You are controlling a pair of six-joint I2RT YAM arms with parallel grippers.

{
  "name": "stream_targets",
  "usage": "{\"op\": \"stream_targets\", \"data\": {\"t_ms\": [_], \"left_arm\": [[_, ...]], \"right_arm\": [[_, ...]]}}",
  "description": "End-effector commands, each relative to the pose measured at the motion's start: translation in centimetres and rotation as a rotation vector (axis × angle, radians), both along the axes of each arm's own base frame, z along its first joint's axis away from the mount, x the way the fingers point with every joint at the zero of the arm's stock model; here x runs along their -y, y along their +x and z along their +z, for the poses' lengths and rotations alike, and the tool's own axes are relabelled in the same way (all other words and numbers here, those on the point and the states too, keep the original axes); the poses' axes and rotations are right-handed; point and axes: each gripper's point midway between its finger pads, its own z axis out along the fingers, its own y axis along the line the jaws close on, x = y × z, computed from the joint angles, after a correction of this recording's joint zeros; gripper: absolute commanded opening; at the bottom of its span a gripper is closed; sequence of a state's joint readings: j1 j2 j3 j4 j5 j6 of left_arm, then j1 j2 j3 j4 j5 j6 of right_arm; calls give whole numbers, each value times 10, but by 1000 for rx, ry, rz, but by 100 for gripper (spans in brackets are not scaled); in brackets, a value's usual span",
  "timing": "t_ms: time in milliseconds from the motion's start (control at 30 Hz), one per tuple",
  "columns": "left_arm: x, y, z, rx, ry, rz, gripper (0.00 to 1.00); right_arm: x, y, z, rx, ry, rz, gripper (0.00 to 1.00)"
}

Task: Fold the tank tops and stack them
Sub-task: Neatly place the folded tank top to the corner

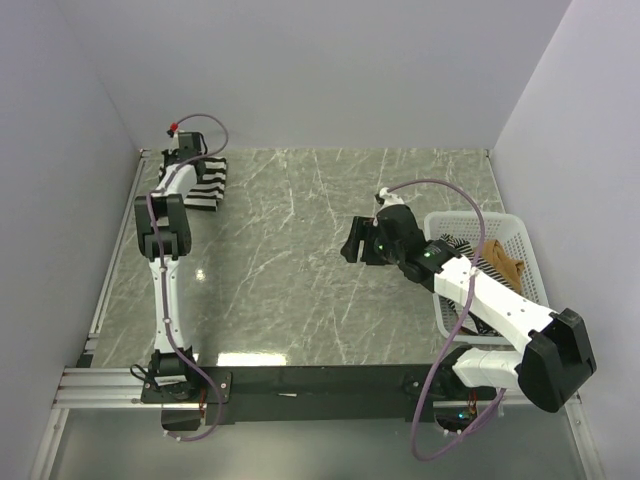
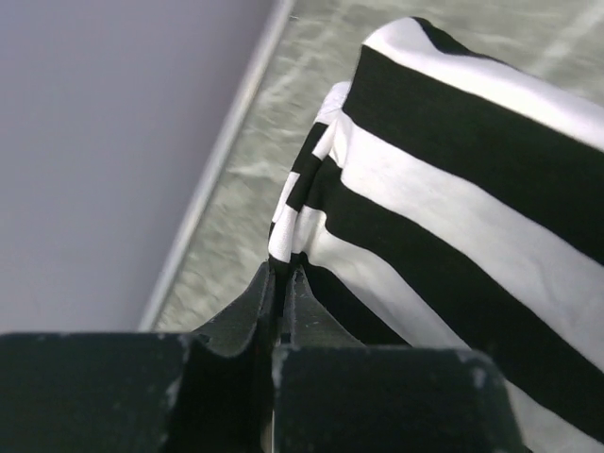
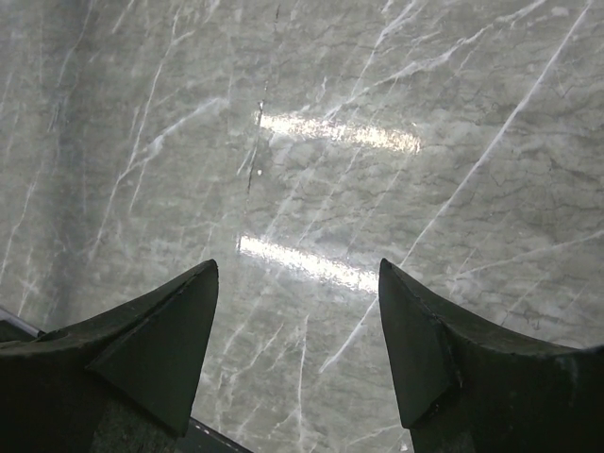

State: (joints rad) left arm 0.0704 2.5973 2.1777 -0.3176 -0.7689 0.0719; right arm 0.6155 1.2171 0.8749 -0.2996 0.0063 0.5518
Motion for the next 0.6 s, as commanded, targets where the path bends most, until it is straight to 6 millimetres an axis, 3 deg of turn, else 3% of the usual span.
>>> {"op": "stream_targets", "data": {"t_ms": [0, 233, 367, 433, 533, 567], "left_arm": [[-26, 13, 38, 105, 78, 40, 5], [-34, 32, 82, 270, 80, 42, 31], [-30, 38, 92, 320, 26, 32, 49], [-28, 33, 92, 321, 12, 37, 53], [-21, 29, 114, 355, -24, 39, 53], [-14, 30, 134, 431, -77, 41, 54]], "right_arm": [[-6, 9, 19, 58, 18, 17, 75], [-7, 18, 19, 74, -6, 16, 76], [-5, 24, 17, 72, -29, 6, 76], [-4, 25, 19, 76, -33, 1, 77], [-1, 26, 25, 84, -33, -17, 79], [3, 26, 27, 90, -38, -32, 79]]}}
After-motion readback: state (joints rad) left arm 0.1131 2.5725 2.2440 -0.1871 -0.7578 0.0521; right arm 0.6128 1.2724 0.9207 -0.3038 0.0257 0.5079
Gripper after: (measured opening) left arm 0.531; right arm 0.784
